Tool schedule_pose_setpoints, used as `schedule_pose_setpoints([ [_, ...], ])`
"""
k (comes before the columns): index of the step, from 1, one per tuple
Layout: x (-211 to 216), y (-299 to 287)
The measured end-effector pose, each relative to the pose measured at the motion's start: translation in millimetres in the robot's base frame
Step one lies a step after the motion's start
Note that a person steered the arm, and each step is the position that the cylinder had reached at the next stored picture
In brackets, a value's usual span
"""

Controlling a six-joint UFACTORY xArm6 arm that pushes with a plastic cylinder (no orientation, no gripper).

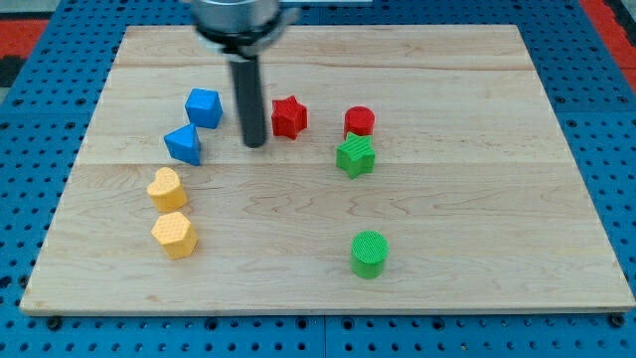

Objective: Push the red star into the red circle

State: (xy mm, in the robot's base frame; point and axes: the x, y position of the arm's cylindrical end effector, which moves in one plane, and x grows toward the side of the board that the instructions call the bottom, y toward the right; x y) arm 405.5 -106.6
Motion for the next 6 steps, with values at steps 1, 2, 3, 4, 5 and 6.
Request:
schedule_pose_setpoints([
  [1,-47.0,-8.0],
  [2,-7.8,53.8],
  [3,18.9,106.0],
  [4,18.9,124.7],
  [5,16.8,70.9],
  [6,-21.4,34.1],
])
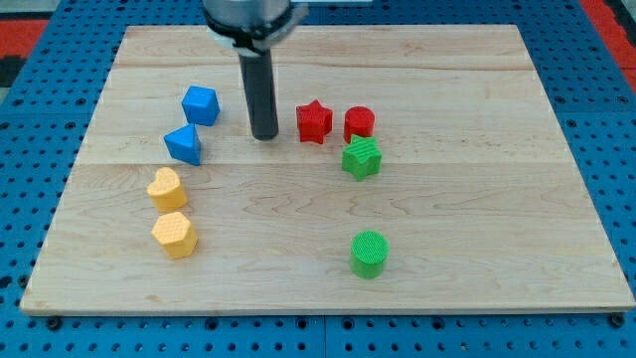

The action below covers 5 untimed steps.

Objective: Push the red star into the red circle

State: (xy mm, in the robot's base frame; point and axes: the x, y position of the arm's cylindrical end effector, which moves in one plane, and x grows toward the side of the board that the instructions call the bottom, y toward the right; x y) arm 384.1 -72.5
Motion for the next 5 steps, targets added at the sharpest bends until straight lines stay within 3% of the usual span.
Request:
schedule_pose_setpoints([
  [2,11.1,141.0],
  [3,29.1,68.5],
  [4,127.0,81.1],
  [5,127.4,31.3],
])
